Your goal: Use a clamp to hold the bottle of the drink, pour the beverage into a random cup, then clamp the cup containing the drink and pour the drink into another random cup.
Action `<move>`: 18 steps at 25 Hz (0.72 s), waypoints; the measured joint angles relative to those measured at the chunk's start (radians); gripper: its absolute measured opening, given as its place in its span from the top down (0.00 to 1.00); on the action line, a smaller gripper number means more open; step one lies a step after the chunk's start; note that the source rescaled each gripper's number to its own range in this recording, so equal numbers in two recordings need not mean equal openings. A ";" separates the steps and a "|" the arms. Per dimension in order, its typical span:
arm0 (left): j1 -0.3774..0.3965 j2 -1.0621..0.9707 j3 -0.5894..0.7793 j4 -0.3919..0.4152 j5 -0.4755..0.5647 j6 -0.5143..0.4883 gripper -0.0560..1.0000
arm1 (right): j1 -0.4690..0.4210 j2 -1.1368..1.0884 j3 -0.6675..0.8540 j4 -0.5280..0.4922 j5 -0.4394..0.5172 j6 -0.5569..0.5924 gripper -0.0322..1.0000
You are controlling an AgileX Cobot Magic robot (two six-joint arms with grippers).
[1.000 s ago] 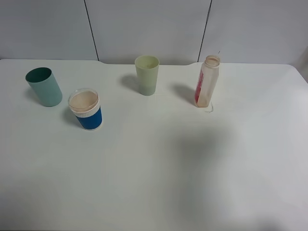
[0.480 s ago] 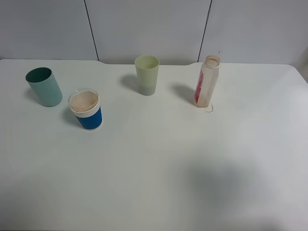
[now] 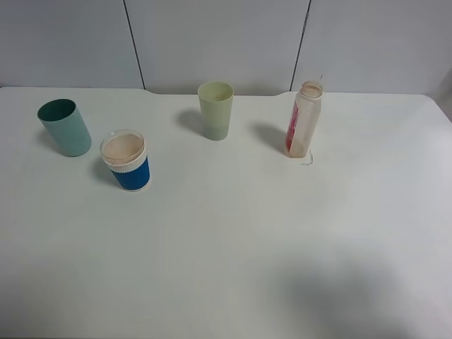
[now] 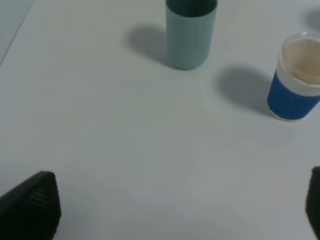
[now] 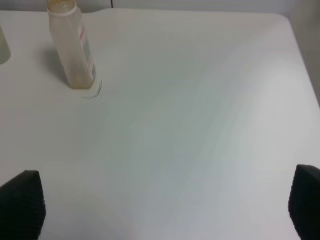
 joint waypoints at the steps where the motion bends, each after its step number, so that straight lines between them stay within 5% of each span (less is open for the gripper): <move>1: 0.000 0.000 0.000 0.000 0.000 0.000 0.00 | 0.000 -0.011 0.017 0.002 0.001 0.000 0.02; 18: 0.000 0.000 0.000 0.000 0.000 0.000 0.00 | 0.000 -0.014 0.167 0.058 -0.137 0.002 0.02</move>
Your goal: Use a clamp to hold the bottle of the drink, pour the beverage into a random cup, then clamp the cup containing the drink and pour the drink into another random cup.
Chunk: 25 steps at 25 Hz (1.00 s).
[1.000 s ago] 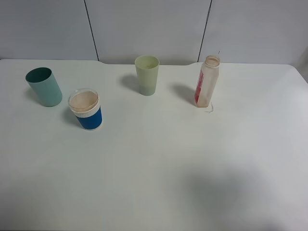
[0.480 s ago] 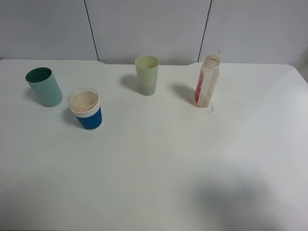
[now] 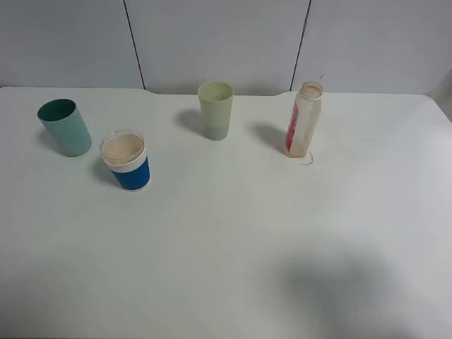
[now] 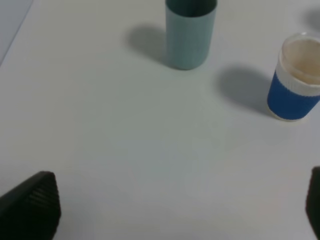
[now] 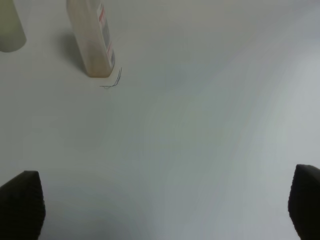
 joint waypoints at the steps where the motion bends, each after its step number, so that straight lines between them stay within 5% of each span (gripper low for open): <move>1: 0.000 0.000 0.000 0.000 0.000 0.000 0.00 | 0.000 0.000 0.000 0.000 0.000 0.000 0.02; 17: 0.000 0.000 0.000 0.000 0.000 0.000 0.00 | -0.008 0.000 0.000 0.000 -0.001 0.000 0.02; 25: 0.000 0.000 0.000 0.000 0.000 0.000 0.00 | -0.174 0.000 0.000 0.000 -0.002 -0.001 0.02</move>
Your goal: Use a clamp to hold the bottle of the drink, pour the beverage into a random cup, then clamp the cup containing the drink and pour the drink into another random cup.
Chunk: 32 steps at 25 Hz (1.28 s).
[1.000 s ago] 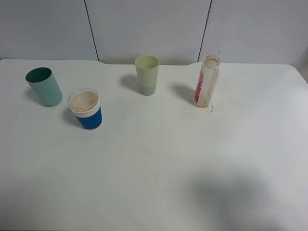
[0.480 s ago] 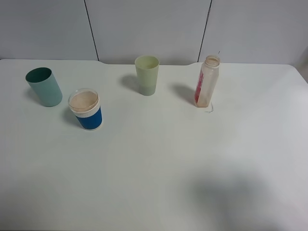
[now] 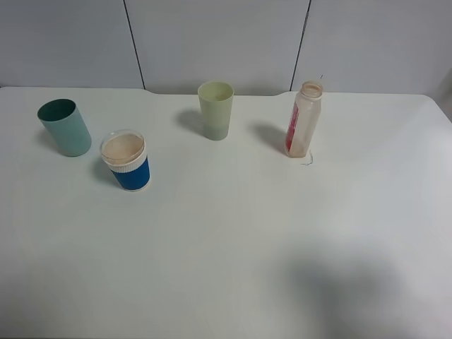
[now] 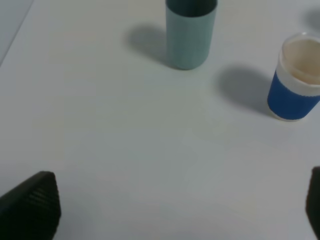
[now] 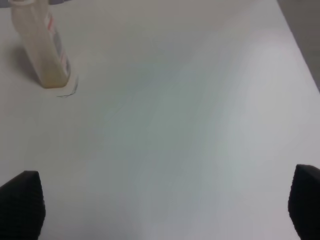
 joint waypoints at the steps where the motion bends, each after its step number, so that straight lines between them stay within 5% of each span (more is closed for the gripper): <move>1: 0.000 0.000 0.000 0.000 0.000 0.000 0.00 | -0.015 0.000 0.000 0.000 0.000 0.000 0.02; 32: 0.000 0.000 0.000 0.000 0.000 0.000 0.00 | -0.043 0.000 0.000 0.000 0.000 0.000 0.02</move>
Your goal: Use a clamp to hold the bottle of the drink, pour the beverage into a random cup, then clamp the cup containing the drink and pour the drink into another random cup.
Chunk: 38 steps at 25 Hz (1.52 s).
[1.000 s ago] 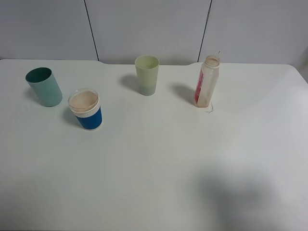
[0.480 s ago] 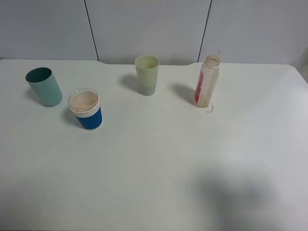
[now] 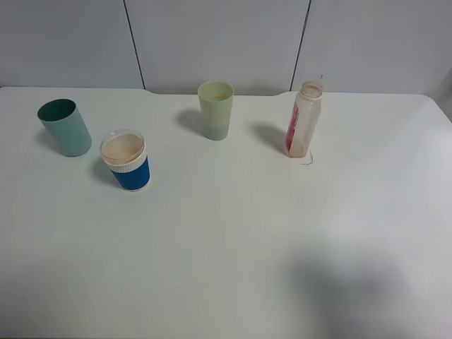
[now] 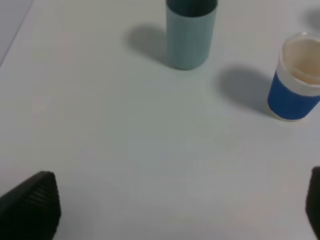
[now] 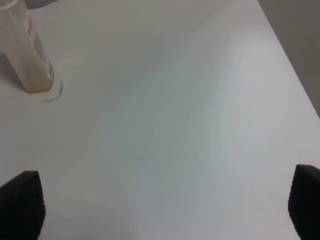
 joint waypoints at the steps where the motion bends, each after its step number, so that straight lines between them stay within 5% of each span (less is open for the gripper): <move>1: 0.000 0.000 0.000 0.000 0.000 0.000 0.00 | 0.000 0.000 0.000 0.000 0.000 0.000 0.02; 23: 0.000 0.000 -0.010 0.006 -0.025 -0.001 0.00 | 0.000 0.000 0.000 0.000 0.000 0.000 0.02; 38: 0.000 0.250 -0.022 -0.010 -0.582 -0.006 0.00 | 0.000 0.000 0.000 0.000 0.000 0.000 0.02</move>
